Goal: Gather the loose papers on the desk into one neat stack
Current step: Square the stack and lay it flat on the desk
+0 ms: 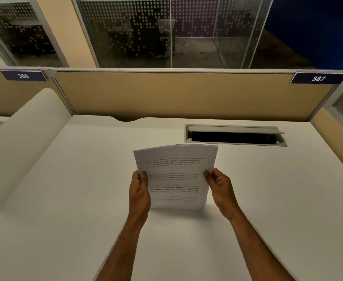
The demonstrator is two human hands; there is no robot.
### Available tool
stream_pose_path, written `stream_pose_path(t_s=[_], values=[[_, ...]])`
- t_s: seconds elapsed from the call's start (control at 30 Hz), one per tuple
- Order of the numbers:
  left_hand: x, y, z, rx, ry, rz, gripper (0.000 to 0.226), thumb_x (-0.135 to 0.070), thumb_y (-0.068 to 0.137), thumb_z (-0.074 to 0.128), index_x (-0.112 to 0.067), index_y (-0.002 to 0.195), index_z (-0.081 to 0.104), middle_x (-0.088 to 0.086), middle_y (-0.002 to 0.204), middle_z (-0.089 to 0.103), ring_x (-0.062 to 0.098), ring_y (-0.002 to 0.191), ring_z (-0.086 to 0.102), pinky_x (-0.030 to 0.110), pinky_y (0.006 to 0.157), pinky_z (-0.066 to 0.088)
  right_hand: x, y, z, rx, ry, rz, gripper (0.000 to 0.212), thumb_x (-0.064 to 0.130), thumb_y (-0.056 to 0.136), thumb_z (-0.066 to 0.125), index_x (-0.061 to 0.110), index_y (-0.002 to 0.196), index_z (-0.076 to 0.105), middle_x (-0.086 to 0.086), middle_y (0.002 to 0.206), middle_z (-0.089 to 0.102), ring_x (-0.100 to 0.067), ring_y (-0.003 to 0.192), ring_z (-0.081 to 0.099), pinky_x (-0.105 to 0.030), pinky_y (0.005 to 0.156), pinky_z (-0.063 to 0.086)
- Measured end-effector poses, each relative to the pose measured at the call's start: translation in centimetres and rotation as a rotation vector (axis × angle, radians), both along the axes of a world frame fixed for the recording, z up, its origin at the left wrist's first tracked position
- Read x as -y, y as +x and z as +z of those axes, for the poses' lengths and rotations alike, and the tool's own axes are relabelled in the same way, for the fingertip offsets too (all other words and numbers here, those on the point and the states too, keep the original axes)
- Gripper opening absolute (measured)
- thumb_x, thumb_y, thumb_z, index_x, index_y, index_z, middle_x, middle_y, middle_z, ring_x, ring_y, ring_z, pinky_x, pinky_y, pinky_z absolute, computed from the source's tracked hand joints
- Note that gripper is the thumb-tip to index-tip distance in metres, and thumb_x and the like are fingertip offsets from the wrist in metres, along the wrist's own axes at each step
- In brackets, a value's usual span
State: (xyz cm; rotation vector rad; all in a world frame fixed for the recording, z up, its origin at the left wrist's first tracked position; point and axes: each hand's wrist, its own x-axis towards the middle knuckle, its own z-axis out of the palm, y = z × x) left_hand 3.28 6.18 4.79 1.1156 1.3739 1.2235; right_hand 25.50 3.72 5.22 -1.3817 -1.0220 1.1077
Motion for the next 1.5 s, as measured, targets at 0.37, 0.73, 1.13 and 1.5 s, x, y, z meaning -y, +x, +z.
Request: stream_pose_path(t_s=[0.37,0.73,1.13,1.5], values=[[1.8,-1.2,-6.2,-0.140,-0.077,-0.047,0.027,-0.028,0.109,0.032,-0.020,0.115,0.057,0.000,0.113,0.067,0.014,0.104,0.064,0.028,0.083,0.055,1.2,1.0,-5.1,0.166,-0.154,0.050,0.037,0.025,0.097,0.060,0.062,0.096,0.066,0.037,0.099,0.071,0.014,0.096,0.066,-0.005,0.071,0.053],[2.5,-2.5,-10.9,-0.428,-0.166,-0.139,0.018,-0.014,0.108,0.038,-0.012,0.097,0.052,0.007,0.102,0.061,0.027,0.095,0.057,0.029,0.079,0.044,1.9,1.6,-9.7,0.496,-0.293,0.154,0.030,0.030,0.101,0.052,0.019,0.122,0.069,0.011,0.107,0.073,-0.006,0.089,0.066,-0.030,0.086,0.055],[-4.1,-4.7,-5.7,-0.427,-0.256,-0.299,0.032,-0.018,0.109,0.037,0.001,0.098,0.061,0.015,0.096,0.068,0.038,0.085,0.066,0.029,0.056,0.052,-3.2,0.3,-5.7,0.192,-0.422,0.117,0.028,0.026,0.103,0.048,0.007,0.111,0.067,-0.009,0.109,0.072,-0.024,0.089,0.067,-0.027,0.066,0.055],[-16.9,-6.4,-3.4,-0.363,-0.480,-0.370,0.038,-0.020,0.110,0.031,0.005,0.117,0.060,0.009,0.081,0.054,0.014,0.058,0.045,0.021,0.048,0.029,-14.4,-2.6,-5.4,0.112,-0.506,0.072,0.034,0.029,0.105,0.039,0.009,0.114,0.065,-0.004,0.090,0.068,-0.014,0.060,0.047,-0.026,0.056,0.042]])
